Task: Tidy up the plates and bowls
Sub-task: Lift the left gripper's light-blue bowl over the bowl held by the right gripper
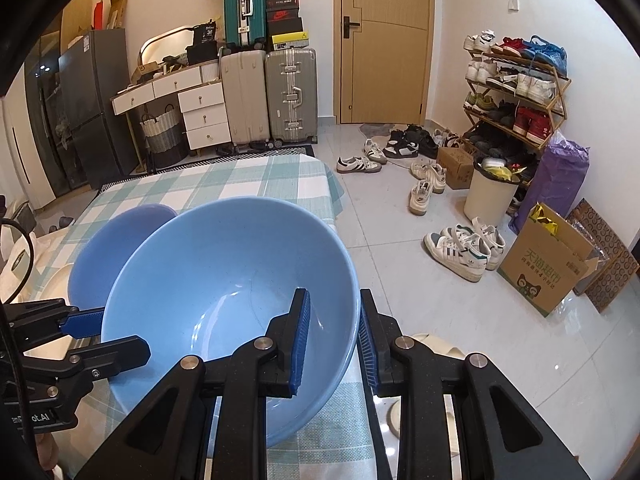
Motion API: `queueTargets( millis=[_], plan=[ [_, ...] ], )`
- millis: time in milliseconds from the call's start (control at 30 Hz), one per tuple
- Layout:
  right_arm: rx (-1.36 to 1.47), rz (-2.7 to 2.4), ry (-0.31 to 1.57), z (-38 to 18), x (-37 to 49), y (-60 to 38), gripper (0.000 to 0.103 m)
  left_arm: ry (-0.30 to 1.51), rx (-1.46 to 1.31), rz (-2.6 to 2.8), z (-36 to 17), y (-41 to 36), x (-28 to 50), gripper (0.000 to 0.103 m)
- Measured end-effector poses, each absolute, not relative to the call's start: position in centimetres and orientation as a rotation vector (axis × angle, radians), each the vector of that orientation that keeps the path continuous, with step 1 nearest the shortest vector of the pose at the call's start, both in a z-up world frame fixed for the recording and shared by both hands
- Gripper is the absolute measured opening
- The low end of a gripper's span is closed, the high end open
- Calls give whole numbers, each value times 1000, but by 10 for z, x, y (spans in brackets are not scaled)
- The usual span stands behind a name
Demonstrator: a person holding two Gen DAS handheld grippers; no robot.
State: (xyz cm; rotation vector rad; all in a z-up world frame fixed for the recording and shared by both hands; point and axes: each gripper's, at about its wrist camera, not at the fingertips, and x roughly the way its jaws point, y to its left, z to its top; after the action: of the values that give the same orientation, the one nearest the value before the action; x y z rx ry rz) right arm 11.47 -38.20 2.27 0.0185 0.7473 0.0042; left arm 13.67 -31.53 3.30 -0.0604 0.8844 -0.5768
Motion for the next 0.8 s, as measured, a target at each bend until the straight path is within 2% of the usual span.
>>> queueTargets(
  millis=[800],
  plan=[
    [-3, 33, 676, 75, 110, -336, 25, 759, -59, -538, 91, -262, 115, 39]
  ],
)
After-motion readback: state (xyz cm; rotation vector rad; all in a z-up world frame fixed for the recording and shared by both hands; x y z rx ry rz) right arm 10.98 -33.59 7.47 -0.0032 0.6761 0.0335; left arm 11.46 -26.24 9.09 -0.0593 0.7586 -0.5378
